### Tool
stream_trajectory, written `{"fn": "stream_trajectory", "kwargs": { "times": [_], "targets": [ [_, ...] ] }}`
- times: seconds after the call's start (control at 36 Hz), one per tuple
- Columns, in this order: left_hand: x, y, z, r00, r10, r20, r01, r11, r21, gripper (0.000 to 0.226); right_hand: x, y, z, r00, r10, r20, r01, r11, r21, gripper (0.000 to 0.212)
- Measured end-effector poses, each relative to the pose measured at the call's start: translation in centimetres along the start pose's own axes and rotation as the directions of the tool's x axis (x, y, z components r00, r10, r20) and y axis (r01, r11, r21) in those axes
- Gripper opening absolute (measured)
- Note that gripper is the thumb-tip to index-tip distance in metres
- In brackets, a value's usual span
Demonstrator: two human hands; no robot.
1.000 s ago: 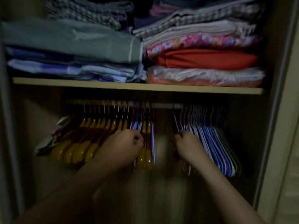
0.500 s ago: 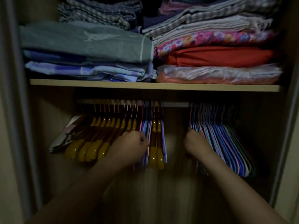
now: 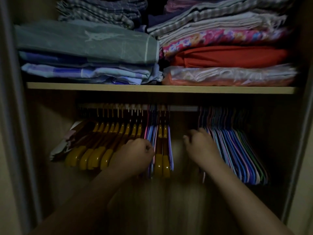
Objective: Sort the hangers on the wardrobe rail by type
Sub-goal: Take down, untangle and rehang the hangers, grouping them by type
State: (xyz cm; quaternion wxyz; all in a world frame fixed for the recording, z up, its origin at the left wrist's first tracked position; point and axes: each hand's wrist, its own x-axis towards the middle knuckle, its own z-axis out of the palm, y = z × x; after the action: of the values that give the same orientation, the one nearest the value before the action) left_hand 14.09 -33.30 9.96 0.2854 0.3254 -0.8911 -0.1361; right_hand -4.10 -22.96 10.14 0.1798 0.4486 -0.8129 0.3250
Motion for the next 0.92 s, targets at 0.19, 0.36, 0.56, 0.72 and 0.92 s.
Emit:
{"fn": "stream_trajectory", "kwargs": {
  "times": [0.19, 0.36, 0.56, 0.72, 0.92],
  "targets": [
    [-0.2, 0.1, 0.6, 1.000, -0.001, 0.017, 0.001, 0.999, -0.033, 0.018, -0.7, -1.7, 3.4, 0.964, 0.104, 0.244, -0.183, 0.926, 0.329, 0.044],
    [-0.3, -0.6, 0.6, 1.000, -0.012, 0.025, 0.013, 0.999, -0.051, 0.014, -0.6, -0.8, 5.8, 0.955, 0.140, 0.261, -0.231, 0.905, 0.358, 0.055],
    [-0.6, -1.0, 0.6, 0.999, 0.000, 0.042, 0.003, 0.997, -0.080, 0.013, -0.9, -0.3, 7.0, 0.963, 0.151, 0.224, -0.233, 0.886, 0.401, 0.050],
    [-1.0, -1.4, 0.5, 1.000, 0.009, 0.025, -0.006, 0.993, -0.114, 0.014, -2.5, -0.3, 5.6, 0.992, 0.122, -0.014, -0.110, 0.935, 0.336, 0.039],
    [-1.2, -1.8, 0.3, 1.000, -0.008, 0.018, 0.011, 0.988, -0.152, 0.013, -2.6, -0.7, 3.5, 0.925, 0.003, -0.380, 0.054, 0.989, 0.140, 0.031]
  ]
}}
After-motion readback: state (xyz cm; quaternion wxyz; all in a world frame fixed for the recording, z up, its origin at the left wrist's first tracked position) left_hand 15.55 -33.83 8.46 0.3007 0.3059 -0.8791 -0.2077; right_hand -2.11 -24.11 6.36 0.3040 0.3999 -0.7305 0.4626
